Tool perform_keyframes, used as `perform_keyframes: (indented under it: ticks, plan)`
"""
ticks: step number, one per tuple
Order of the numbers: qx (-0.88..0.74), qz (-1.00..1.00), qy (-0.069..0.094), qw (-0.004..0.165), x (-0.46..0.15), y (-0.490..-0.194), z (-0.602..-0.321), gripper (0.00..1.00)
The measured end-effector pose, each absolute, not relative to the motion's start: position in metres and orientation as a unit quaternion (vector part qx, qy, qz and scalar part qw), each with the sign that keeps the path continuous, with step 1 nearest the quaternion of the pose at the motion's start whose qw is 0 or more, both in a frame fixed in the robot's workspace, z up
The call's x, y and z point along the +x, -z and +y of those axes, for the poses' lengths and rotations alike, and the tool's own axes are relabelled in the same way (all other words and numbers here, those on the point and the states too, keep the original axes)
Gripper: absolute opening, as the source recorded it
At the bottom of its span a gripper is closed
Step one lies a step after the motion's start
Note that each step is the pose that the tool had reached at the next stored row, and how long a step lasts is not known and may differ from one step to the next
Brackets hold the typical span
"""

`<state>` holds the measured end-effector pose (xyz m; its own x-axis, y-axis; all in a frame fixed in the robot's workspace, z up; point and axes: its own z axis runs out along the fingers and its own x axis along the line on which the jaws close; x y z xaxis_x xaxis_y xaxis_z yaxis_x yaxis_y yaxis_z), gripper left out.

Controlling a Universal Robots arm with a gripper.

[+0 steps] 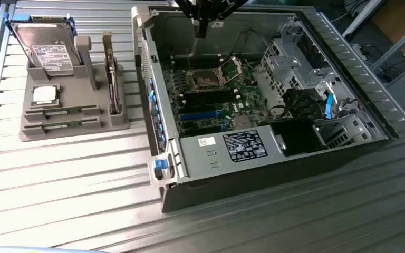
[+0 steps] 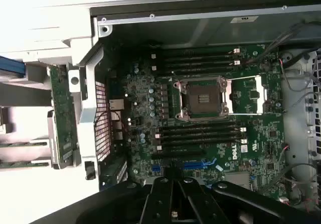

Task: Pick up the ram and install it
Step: 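Reach for the ram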

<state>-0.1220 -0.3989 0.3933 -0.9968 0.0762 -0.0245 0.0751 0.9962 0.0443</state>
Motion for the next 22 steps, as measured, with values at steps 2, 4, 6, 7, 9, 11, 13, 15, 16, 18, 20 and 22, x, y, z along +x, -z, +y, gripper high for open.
perform_keyframes:
  ticks: [2, 4, 6, 7, 9, 11, 13, 15, 16, 18, 20, 22]
  plan:
    - [0.038, 0.999, -0.022, 0.014, -0.135, -0.393, -0.399, 0.11]
    - [0.038, 0.999, -0.022, 0.014, -0.142, -0.393, -0.399, 0.11]
    - [0.038, 0.999, -0.022, 0.015, -0.145, -0.393, -0.399, 0.11]
    - [0.038, 0.999, -0.022, 0.015, -0.146, -0.393, -0.399, 0.11]
    - [0.038, 0.999, -0.022, 0.015, -0.150, -0.393, -0.399, 0.11]
    - [0.038, 0.999, -0.022, 0.016, -0.155, -0.393, -0.399, 0.11]
    - [0.038, 0.999, -0.022, 0.017, -0.165, -0.393, -0.399, 0.11]
    - [0.038, 0.999, -0.022, 0.017, -0.171, -0.393, -0.399, 0.11]
    - [0.038, 0.999, -0.022, 0.018, -0.173, -0.393, -0.399, 0.11]
    - [0.038, 0.999, -0.022, 0.018, -0.177, -0.393, -0.399, 0.11]
    - [0.038, 0.999, -0.022, 0.019, -0.184, -0.393, -0.399, 0.11]
    - [0.038, 0.999, -0.022, 0.019, -0.193, -0.393, -0.399, 0.11]
